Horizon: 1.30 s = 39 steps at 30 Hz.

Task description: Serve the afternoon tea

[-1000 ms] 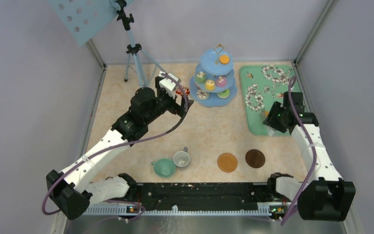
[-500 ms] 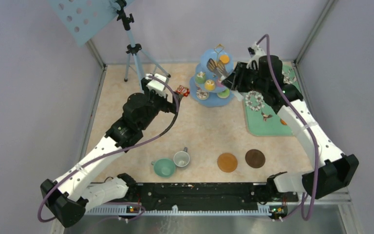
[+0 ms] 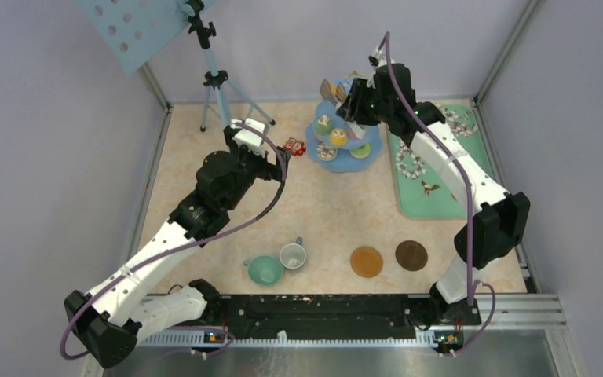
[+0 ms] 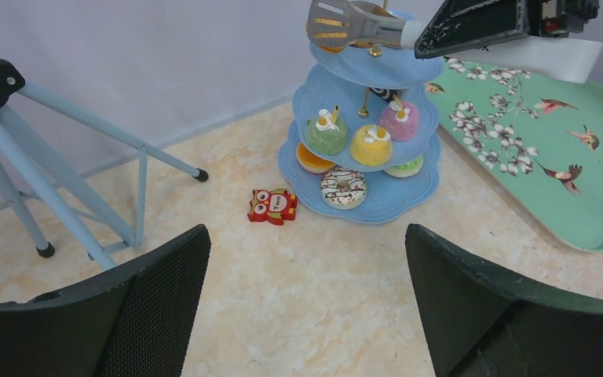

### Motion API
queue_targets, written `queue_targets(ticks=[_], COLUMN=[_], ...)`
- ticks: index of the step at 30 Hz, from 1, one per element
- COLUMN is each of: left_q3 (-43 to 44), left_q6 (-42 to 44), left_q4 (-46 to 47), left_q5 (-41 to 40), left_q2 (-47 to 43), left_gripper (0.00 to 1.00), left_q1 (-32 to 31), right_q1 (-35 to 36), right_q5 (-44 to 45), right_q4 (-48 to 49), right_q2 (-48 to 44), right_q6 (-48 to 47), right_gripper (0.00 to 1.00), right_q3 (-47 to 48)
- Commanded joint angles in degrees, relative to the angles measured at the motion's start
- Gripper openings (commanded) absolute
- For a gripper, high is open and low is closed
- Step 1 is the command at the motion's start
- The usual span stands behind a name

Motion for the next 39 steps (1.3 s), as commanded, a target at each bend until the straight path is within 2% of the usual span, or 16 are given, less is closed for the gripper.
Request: queue_targets(ticks=[1, 8, 12, 15, 23, 28, 32, 39], left_q3=[-0.1, -0.1, -0.1, 0.0, 0.0, 0.0, -0.1, -0.1], left_q6=[-0.2, -0.1, -0.2, -0.2, -0.3, -0.3, -0.2, -0.6], left_q4=[3.1, 3.1, 3.1, 3.1, 3.0, 3.0, 3.0, 3.0], left_q5=[-0.3, 0.0, 0.4, 0.6, 1.2, 1.0, 0.9, 1.5], left_q2=[-0.9, -0.8, -0.6, -0.6, -0.2, -0.3, -0.3, -0.4], left_gripper=[0.99, 0.99, 0.99, 0.99, 0.99, 0.99, 0.99, 0.99], left_q1=[0.3, 0.4, 0.5, 0.6, 0.7, 0.7, 0.7, 0.7], right_q1=[1.3, 1.9, 2.4, 2.7, 3.3, 3.6, 5.3, 5.4], right_q5=[6.8, 8.9, 9.9, 10.6, 10.8, 9.4, 6.6, 6.9], right_q4=[0.1, -2.5, -4.1, -5.5, -7.0, -7.7, -9.2, -7.3], right_q2=[1.4, 5.0, 5.8, 6.1, 5.1, 4.3, -0.1, -19.4], right_q6=[0.5, 0.4, -0.4, -1.0, -2.1, -2.7, -5.4, -10.4], right_gripper=[0.12, 0.19, 0.34, 0.40, 0.52, 0.53, 0.50, 0.46], right_q3=[6.1, 9.9, 11.7, 12.8, 13.2, 13.4, 12.4, -7.8])
